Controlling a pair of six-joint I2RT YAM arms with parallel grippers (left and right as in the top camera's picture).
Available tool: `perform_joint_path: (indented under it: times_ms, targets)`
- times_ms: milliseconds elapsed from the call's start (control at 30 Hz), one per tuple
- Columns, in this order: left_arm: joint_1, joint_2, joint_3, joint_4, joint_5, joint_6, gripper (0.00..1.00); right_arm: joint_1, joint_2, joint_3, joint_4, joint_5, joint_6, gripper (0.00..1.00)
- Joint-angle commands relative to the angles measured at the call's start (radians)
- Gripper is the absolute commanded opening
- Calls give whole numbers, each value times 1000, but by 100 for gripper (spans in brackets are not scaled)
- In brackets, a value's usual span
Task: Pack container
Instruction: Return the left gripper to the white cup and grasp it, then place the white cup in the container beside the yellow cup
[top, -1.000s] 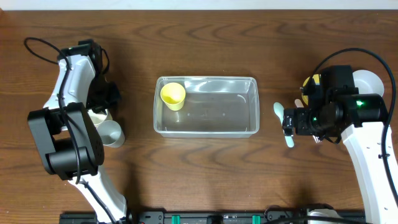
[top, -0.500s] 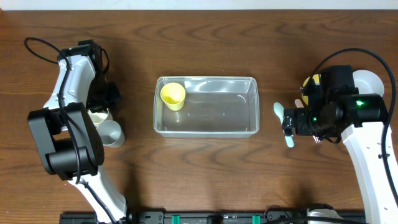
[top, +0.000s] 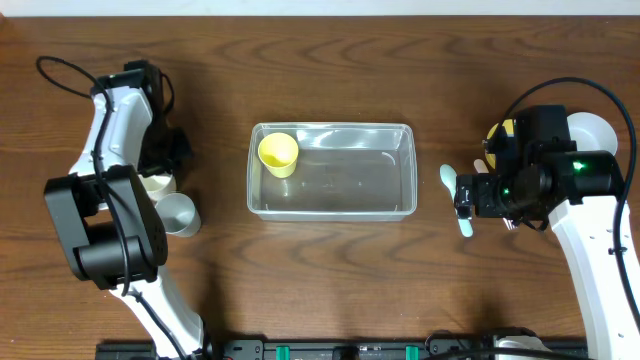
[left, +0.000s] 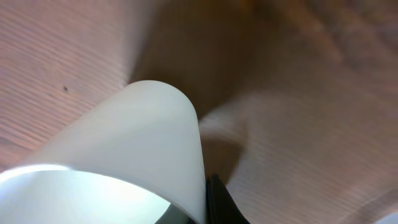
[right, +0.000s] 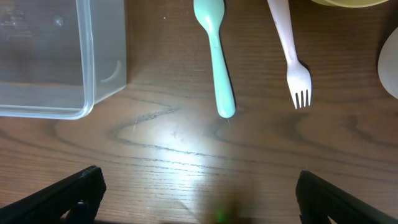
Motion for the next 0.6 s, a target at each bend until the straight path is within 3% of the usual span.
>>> perform_joint_path:
  times_ms: [0,133,333,567]
  targets:
    - [-32,-62,69,-10,-11,34,6,10,3,18,-1,20,-17,99]
    - [-125,-181,127,-35,-2,77,6,10,3,18,3,21,-17,99]
    - [-381,-380,146,-94,27,118,6,10,3,18,3,21,-16,99]
    - [-630,-418,133,-231,56,56,6,10,3,18,0,21,-16,99]
